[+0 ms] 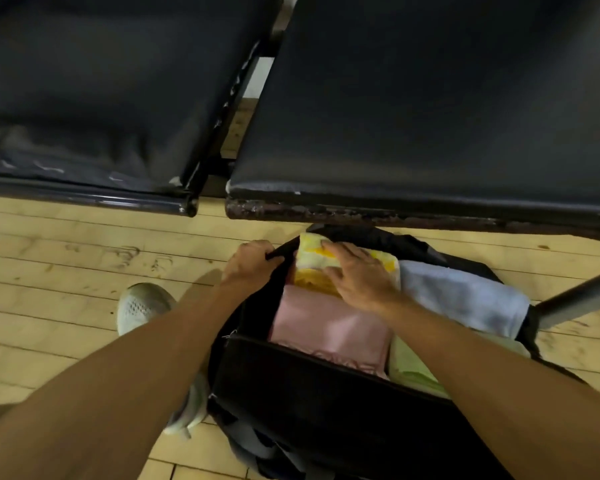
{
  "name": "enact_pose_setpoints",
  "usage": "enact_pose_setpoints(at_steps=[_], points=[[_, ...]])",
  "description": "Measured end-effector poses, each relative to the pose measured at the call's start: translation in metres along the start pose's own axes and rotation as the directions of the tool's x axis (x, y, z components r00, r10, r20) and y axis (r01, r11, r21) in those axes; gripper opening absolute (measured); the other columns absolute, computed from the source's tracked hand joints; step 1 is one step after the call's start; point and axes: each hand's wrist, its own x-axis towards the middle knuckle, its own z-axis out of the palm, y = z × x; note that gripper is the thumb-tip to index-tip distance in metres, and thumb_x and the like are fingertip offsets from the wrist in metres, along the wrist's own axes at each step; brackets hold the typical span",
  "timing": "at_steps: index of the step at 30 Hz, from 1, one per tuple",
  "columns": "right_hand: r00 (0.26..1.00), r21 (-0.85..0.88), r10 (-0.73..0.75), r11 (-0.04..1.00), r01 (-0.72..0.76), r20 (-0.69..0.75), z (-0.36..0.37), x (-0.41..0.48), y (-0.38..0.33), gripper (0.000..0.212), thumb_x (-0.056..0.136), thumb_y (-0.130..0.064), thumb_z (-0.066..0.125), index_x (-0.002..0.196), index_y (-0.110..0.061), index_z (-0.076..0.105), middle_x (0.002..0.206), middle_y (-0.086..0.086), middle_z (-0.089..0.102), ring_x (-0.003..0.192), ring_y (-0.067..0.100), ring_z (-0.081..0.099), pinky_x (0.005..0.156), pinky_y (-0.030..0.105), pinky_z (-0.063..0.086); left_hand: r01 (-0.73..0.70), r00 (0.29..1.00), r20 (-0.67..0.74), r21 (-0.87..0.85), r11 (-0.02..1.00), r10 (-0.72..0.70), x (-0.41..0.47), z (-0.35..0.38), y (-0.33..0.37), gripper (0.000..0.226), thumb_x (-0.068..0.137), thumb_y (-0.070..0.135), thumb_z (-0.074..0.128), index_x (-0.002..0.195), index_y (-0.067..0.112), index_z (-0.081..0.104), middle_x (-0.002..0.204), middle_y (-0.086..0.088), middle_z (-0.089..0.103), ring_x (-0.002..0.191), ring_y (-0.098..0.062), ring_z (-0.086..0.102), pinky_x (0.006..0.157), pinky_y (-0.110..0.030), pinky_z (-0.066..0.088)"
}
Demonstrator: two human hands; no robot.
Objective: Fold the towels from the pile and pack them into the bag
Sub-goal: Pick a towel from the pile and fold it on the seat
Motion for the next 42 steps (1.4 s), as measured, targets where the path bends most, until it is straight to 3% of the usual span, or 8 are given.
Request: enact_pose_setpoints(at_steps=[7, 11, 15, 19, 24, 31, 36, 42], points=[[1.0, 0.051, 0.023, 0.998, -0.022, -0.011, 0.019, -0.001, 0.016, 0.053, 0.098, -0.025, 0.048, 0.149, -0.03, 0.032, 0.152, -0.002, 0.037, 0.139, 0.024, 0.034, 0.115, 0.043, 0.028, 0.241, 0.97, 0.148, -0.446, 0.862, -0.194, 0.017, -0.015, -0.02, 0.009, 0.091, 0.024, 0.066, 0.088, 0.016, 0.071, 0.09, -0.006, 0.07, 0.085, -0.022, 0.066, 0.067, -0.026, 0.05], [0.999, 0.063, 0.02, 0.998, -0.017, -0.043, 0.022, 0.0, 0.017, 0.05, 0.1, -0.031, 0.048, 0.148, -0.029, 0.035, 0.152, -0.003, 0.038, 0.139, 0.024, 0.034, 0.115, 0.044, 0.027, 0.009, 0.975, -0.223, 0.008, 1.0, -0.007, 0.011, -0.002, -0.016, 0.017, 0.086, 0.02, 0.07, 0.099, 0.021, 0.059, 0.117, -0.005, 0.055, 0.106, -0.025, 0.054, 0.084, -0.038, 0.05], [0.998, 0.071, 0.037, 0.997, -0.034, -0.043, 0.024, 0.002, 0.015, 0.051, 0.099, -0.035, 0.049, 0.148, -0.029, 0.036, 0.151, -0.002, 0.039, 0.139, 0.024, 0.035, 0.114, 0.044, 0.028, -0.503, 0.766, -0.217, 0.385, 0.774, 0.606, -0.005, 0.015, -0.015, 0.018, 0.075, -0.005, 0.063, 0.088, 0.008, 0.063, 0.089, -0.009, 0.062, 0.085, -0.031, 0.058, 0.07, -0.037, 0.043], [0.999, 0.067, 0.038, 0.997, -0.035, -0.035, 0.022, 0.0, 0.013, 0.05, 0.098, -0.034, 0.05, 0.147, -0.029, 0.037, 0.149, 0.0, 0.042, 0.137, 0.026, 0.037, 0.113, 0.046, 0.031, -0.374, 0.876, 0.056, 0.706, 0.601, 0.479, -0.016, 0.019, -0.011, 0.033, 0.092, 0.026, 0.051, 0.121, 0.012, 0.05, 0.122, -0.006, 0.048, 0.113, -0.024, 0.043, 0.091, -0.034, 0.034], [0.999, 0.045, 0.032, 0.998, -0.032, 0.01, 0.017, 0.001, 0.013, 0.053, 0.098, -0.032, 0.049, 0.148, -0.031, 0.033, 0.151, 0.0, 0.041, 0.137, 0.027, 0.038, 0.112, 0.047, 0.033, -0.426, 0.871, 0.252, 0.814, 0.394, 0.421, -0.015, 0.008, 0.002, 0.03, 0.095, 0.01, 0.049, 0.124, 0.01, 0.054, 0.123, -0.009, 0.053, 0.119, -0.027, 0.042, 0.092, -0.034, 0.04], [0.996, 0.007, -0.044, 0.999, 0.044, 0.074, 0.025, -0.014, 0.013, 0.062, 0.093, -0.024, 0.053, 0.15, -0.032, 0.03, 0.153, 0.002, 0.038, 0.14, 0.027, 0.035, 0.114, 0.044, 0.028, -0.215, 0.936, -0.24, 0.19, 0.958, 0.257, -0.003, -0.013, 0.003, 0.022, 0.099, 0.022, 0.047, 0.1, 0.003, 0.058, 0.087, -0.013, 0.063, 0.081, -0.034, 0.062, 0.065, -0.037, 0.042], [0.989, -0.049, -0.045, 0.997, 0.053, 0.141, 0.026, -0.016, 0.009, 0.058, 0.1, -0.033, 0.043, 0.154, -0.035, 0.019, 0.159, -0.002, 0.026, 0.146, 0.02, 0.023, 0.119, 0.039, 0.018, -0.376, 0.881, -0.338, -0.076, 0.924, 0.331, -0.028, -0.025, 0.032, 0.021, 0.094, 0.018, 0.054, 0.073, 0.016, 0.051, 0.068, -0.001, 0.052, 0.065, -0.022, 0.052, 0.062, -0.028, 0.032], [0.994, 0.05, -0.073, 0.996, 0.069, 0.086, 0.012, -0.032, 0.004, 0.055, 0.103, -0.031, 0.041, 0.154, -0.033, 0.02, 0.162, -0.005, 0.02, 0.149, 0.014, 0.015, 0.118, 0.03, 0.011, -0.433, 0.891, -0.071, 0.172, 0.885, 0.449, -0.037, -0.031, 0.041, 0.025, 0.09, 0.02, 0.054, 0.116, 0.018, 0.052, 0.105, 0.0, 0.059, 0.095, -0.025, 0.059, 0.072, -0.032, 0.041]])
